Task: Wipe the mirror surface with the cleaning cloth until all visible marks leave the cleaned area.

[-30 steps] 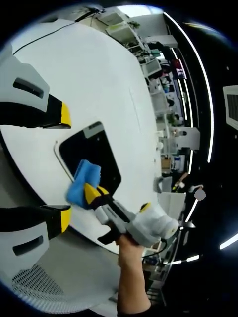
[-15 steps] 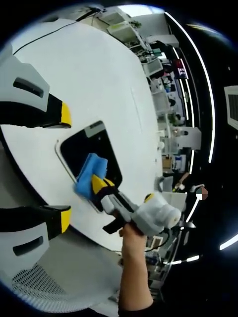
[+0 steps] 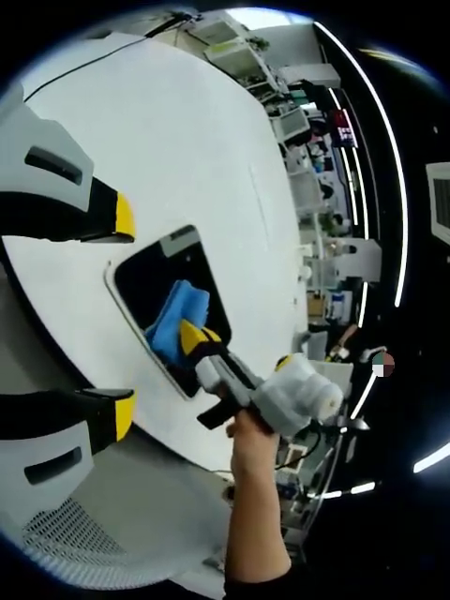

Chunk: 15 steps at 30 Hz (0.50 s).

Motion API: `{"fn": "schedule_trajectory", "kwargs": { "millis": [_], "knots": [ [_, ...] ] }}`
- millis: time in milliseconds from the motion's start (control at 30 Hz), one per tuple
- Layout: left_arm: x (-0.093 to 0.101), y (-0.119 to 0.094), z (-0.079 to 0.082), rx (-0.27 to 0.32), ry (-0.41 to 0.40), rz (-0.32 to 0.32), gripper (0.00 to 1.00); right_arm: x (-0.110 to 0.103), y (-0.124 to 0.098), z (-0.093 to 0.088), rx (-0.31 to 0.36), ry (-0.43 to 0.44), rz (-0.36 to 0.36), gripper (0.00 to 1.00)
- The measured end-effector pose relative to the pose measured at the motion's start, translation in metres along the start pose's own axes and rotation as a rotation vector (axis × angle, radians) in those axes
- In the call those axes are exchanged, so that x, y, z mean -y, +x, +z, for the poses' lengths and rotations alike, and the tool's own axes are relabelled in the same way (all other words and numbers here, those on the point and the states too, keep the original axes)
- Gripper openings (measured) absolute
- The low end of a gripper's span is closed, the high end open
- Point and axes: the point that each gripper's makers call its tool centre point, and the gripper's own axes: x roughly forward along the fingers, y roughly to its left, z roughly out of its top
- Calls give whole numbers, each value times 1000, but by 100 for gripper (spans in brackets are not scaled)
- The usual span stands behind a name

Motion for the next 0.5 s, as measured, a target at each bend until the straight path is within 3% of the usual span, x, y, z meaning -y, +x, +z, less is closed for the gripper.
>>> {"fn": "schedule_trajectory", "kwargs": {
  "millis": [500],
  "knots": [
    [1, 0, 4, 28, -40, -11, 65, 12, 6, 11, 9, 38, -40, 5]
  ]
}}
